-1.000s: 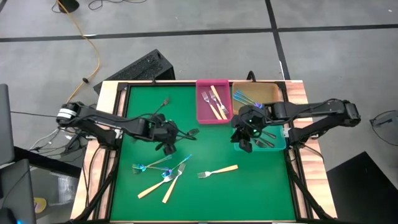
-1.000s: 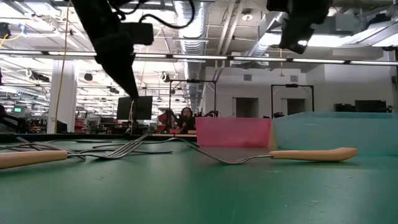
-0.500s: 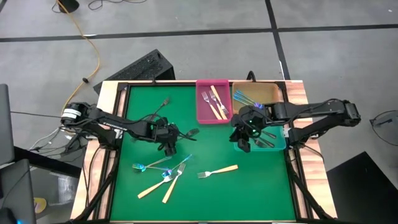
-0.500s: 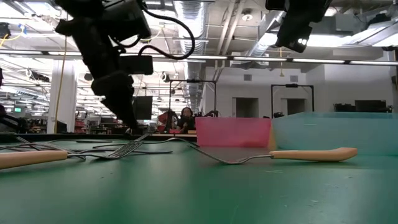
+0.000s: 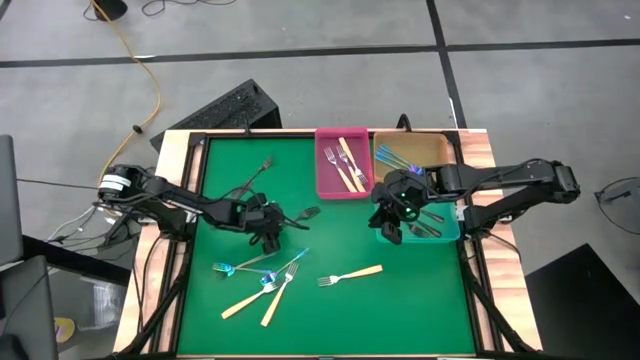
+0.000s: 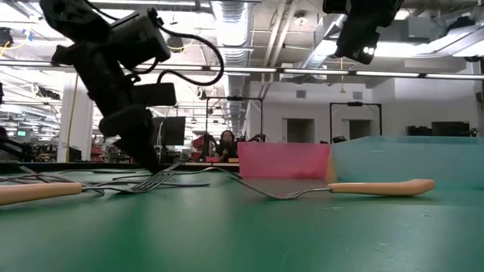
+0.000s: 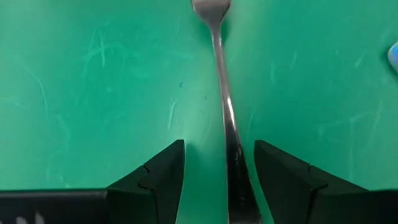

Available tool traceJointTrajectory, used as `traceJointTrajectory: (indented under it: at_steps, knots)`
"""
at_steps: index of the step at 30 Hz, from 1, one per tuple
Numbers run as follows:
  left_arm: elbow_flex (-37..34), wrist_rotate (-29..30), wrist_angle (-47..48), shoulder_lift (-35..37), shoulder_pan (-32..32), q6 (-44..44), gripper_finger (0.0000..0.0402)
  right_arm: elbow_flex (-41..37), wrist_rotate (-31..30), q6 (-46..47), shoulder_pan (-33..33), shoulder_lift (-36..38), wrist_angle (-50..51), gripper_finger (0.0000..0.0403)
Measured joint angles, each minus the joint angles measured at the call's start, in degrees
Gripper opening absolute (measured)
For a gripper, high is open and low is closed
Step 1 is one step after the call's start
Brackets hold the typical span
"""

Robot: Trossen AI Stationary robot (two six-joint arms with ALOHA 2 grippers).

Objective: Sort silverware by color (type)
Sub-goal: Put the black fork into the blue bin

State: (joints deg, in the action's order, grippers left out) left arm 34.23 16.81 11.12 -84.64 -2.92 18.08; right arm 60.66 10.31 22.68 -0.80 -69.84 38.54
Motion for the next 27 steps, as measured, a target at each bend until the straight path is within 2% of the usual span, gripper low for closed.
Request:
traceJointTrajectory:
  at_steps: [5, 8, 12, 17, 27]
  knots:
    - [-2.0, 0.0, -1.0, 0.1, -0.1, 0.6, 0.0175, 0.0, 0.0, 0.5, 0.0, 0.0, 0.0, 0.0093]
    - [-3.2, -0.1, -2.0, 0.0, -0.6, 0.0, 0.0153, 0.0, 0.0, 0.5, 0.0, 0.0, 0.0, 0.0093]
    - [-3.6, -1.1, -2.1, -1.6, -0.8, 1.1, 0.0104, 0.0, 0.0, 1.3, 0.0, 0.0, 0.0, 0.0093]
    - [-3.6, -3.1, -3.4, -2.7, -1.0, 2.6, 0.0022, 0.0, 0.0, 1.4, 0.0, 0.0, 0.0, 0.0093]
    - [-3.1, -6.2, -2.6, -1.1, -0.9, 7.5, 0.0016, 0.0, 0.0, 1.4, 0.0, 0.0, 0.0, 0.0093]
